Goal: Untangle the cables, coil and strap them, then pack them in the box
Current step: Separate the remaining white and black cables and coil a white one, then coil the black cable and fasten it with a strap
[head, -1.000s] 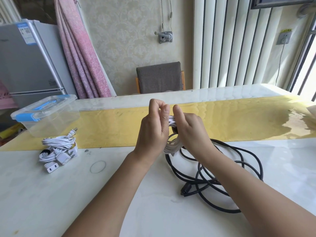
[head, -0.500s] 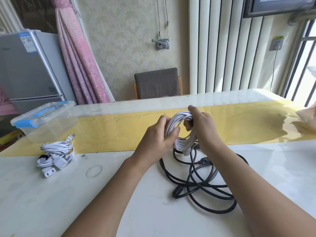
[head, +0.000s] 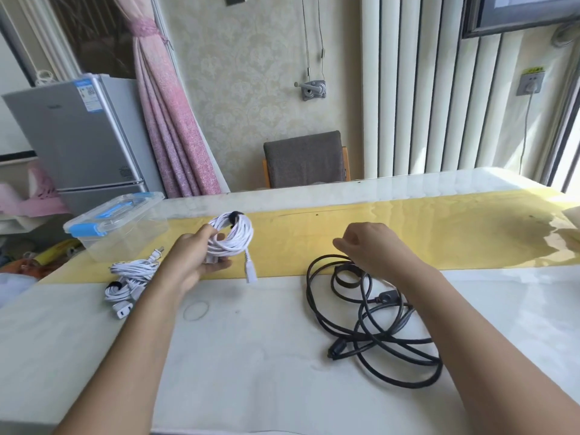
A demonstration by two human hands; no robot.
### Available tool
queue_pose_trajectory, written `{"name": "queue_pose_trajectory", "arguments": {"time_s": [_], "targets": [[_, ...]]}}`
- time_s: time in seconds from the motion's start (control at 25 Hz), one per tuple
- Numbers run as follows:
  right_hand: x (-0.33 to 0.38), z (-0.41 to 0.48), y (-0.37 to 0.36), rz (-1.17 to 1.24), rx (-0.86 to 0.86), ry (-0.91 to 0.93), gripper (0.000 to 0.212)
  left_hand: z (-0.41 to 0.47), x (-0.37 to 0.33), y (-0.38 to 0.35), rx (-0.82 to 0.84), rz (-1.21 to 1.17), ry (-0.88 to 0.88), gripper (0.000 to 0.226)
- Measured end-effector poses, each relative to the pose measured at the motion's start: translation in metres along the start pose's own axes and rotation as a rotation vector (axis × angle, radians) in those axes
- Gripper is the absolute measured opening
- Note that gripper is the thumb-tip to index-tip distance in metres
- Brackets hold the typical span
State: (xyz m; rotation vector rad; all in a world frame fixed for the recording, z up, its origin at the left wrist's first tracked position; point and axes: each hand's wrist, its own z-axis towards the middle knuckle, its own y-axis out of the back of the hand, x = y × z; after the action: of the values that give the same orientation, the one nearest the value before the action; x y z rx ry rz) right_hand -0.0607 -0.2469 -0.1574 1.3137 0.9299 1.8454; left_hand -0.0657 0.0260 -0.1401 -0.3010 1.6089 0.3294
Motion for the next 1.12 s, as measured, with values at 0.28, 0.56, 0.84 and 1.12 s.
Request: {"name": "queue_pose_trajectory", "arguments": {"time_s": [0.28,0.56,0.84,1.12], "targets": [[-0.005,-0.005,0.005,-0.112,0.127,0.048,0.011,0.047,0.027,0.041,-0.105,0.281,0.099,0.021],[-0.004,-0.009,0.01,-0.018,0.374,0.036,0.029,0.066,0.043,0.035,-0.22,1.183,-0.122,0.031],[-0.003,-0.006,-0.005,-0.168,0.346,0.019,0.025,0.006,0.015,-0.027,0.222,0.897,-0.555,0.018],[-0.014,0.001,-0.002,0.041,0.246,0.062,0.007,-0.04,0.024,-0.092,0.701,0.721,-0.54,0.023]]}}
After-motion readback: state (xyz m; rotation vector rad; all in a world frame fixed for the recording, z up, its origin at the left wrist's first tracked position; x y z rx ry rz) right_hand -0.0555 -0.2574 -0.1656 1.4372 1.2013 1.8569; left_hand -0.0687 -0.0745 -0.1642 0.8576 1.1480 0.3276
